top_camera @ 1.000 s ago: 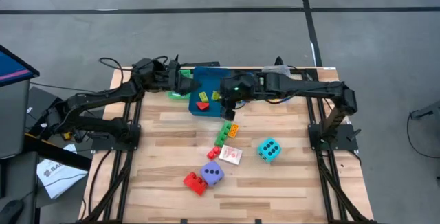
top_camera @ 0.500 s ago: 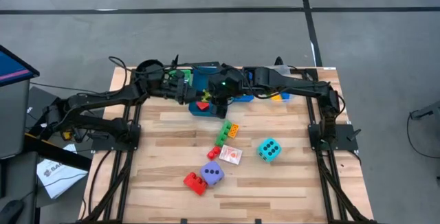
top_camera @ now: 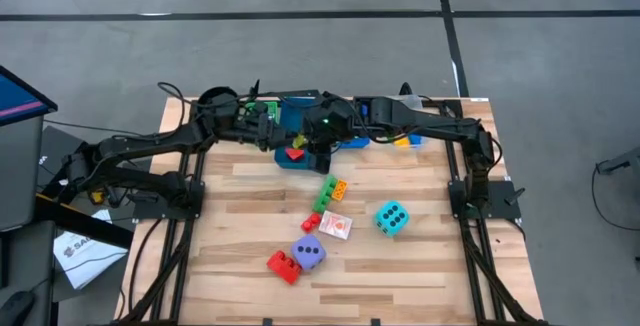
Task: Pick & Place Toys
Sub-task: Put the small light green game piece into the dark blue bin, then put the large red game piece into the transparent bin
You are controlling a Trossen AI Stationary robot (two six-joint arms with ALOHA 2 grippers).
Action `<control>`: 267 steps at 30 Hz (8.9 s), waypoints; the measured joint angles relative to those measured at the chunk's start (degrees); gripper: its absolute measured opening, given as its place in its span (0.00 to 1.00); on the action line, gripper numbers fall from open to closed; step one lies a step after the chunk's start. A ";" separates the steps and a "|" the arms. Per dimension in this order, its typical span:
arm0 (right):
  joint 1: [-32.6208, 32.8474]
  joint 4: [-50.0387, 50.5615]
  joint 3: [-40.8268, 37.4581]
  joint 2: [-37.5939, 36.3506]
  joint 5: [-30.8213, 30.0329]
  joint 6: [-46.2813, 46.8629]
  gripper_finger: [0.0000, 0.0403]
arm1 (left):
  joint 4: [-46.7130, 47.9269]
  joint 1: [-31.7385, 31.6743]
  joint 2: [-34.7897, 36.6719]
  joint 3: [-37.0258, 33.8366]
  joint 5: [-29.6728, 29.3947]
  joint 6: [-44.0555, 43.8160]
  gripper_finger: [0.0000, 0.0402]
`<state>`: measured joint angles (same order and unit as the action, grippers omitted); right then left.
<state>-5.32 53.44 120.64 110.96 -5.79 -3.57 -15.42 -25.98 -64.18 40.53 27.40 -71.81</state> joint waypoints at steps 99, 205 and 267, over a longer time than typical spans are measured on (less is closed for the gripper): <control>2.38 12.79 -0.06 -10.84 -7.48 12.50 0.46 | 3.80 -5.59 -18.47 -0.02 -15.63 45.01 0.40; 18.73 4.10 -0.07 -4.39 -4.51 10.42 0.41 | 36.52 33.95 -34.84 19.85 -21.98 20.31 0.64; 16.71 2.86 -0.07 -4.31 -4.74 7.70 0.41 | 51.49 32.54 -16.15 19.67 -21.74 35.58 0.30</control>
<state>11.38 56.30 120.57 106.65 -10.53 4.14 36.07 6.56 -80.33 60.20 5.66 -36.23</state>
